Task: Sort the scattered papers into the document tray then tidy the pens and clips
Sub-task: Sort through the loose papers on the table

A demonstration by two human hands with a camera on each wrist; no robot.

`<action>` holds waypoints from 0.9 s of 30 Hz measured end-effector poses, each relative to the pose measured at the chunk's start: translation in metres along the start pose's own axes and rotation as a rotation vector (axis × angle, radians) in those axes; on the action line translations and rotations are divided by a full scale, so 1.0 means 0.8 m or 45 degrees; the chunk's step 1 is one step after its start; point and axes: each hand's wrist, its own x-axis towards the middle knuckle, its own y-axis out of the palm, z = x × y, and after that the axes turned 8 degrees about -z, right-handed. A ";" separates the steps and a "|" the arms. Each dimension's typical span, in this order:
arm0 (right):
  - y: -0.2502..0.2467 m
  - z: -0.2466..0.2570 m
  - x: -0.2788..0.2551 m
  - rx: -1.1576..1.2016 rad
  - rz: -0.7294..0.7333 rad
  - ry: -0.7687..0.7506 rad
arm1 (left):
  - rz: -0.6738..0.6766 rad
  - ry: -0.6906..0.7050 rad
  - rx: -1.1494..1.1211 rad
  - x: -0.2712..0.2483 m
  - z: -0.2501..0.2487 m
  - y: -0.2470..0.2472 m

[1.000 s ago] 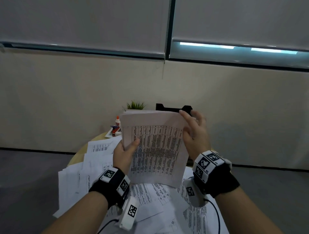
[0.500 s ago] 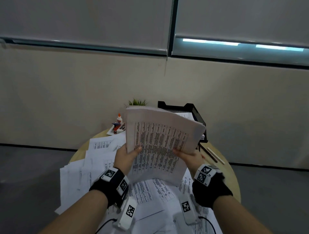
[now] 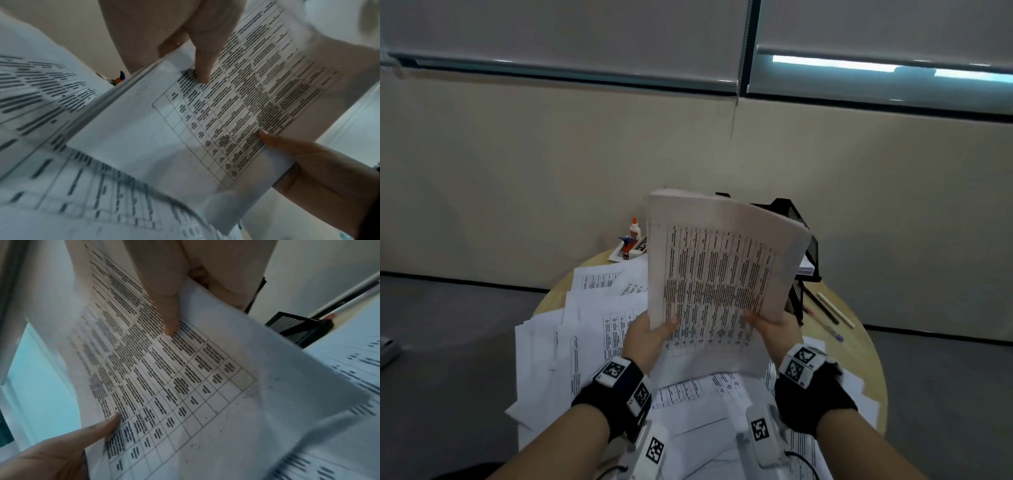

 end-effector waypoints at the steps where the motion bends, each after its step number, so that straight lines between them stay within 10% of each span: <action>1: 0.001 0.005 0.003 -0.001 -0.030 -0.018 | 0.009 0.023 -0.001 0.001 -0.006 0.002; 18: 0.012 -0.030 0.007 -0.347 0.172 0.514 | -0.269 -0.403 0.560 0.013 0.061 -0.109; 27: 0.086 -0.058 0.021 -0.833 0.329 0.394 | -0.274 -0.414 0.615 0.028 0.085 -0.128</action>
